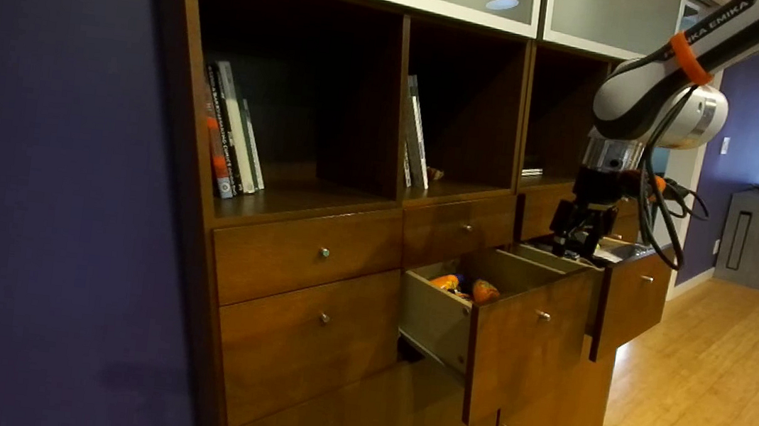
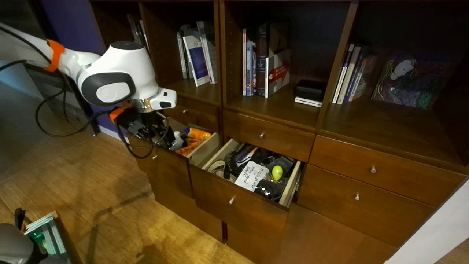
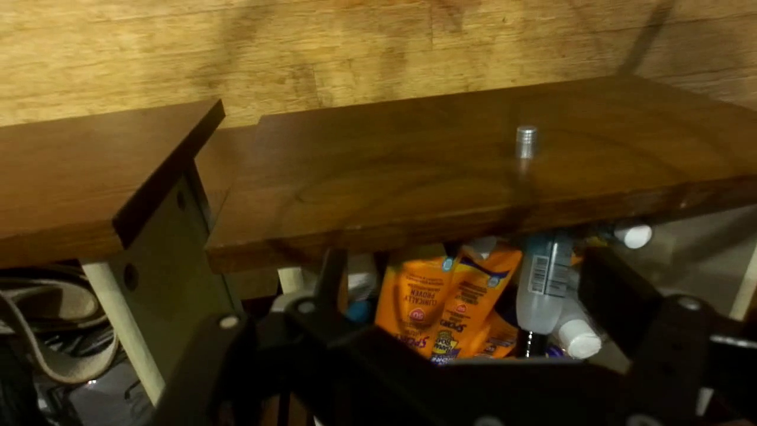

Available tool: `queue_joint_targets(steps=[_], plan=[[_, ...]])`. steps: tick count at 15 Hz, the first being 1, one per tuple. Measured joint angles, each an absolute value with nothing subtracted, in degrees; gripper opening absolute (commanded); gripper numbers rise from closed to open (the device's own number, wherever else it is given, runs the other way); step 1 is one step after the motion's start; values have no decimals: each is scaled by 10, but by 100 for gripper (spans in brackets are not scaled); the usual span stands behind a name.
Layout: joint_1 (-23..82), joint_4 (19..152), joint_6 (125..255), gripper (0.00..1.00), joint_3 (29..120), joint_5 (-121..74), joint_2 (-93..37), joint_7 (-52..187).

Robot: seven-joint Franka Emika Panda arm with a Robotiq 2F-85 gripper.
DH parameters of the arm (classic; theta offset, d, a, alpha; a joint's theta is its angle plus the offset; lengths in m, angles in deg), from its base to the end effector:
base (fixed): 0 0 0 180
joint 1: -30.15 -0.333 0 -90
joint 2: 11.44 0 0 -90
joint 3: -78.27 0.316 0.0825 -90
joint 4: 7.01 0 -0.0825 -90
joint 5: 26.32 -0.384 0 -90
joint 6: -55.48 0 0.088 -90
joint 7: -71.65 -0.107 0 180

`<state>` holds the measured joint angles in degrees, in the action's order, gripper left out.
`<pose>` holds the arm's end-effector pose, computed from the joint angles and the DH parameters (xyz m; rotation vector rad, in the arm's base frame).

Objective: Close the middle drawers

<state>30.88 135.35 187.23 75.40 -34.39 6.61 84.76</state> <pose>0.4448 -0.0252 0.4160 -3.0246 -0.1216 -0.2207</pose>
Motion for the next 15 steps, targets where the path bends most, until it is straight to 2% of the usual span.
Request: queue_joint_targets(steps=[1,2,3,12,13,15], plan=[[309,1365,1872,100,752,-343,76,847],[310,1374,1872,82,751,-343,83,847],[311,1382,1872,72,750,-340,89,847],[324,1427,1890,8,748,-299,87,841],[324,1430,1904,2,748,-299,84,841],[324,1430,1940,0,748,-299,75,841]])
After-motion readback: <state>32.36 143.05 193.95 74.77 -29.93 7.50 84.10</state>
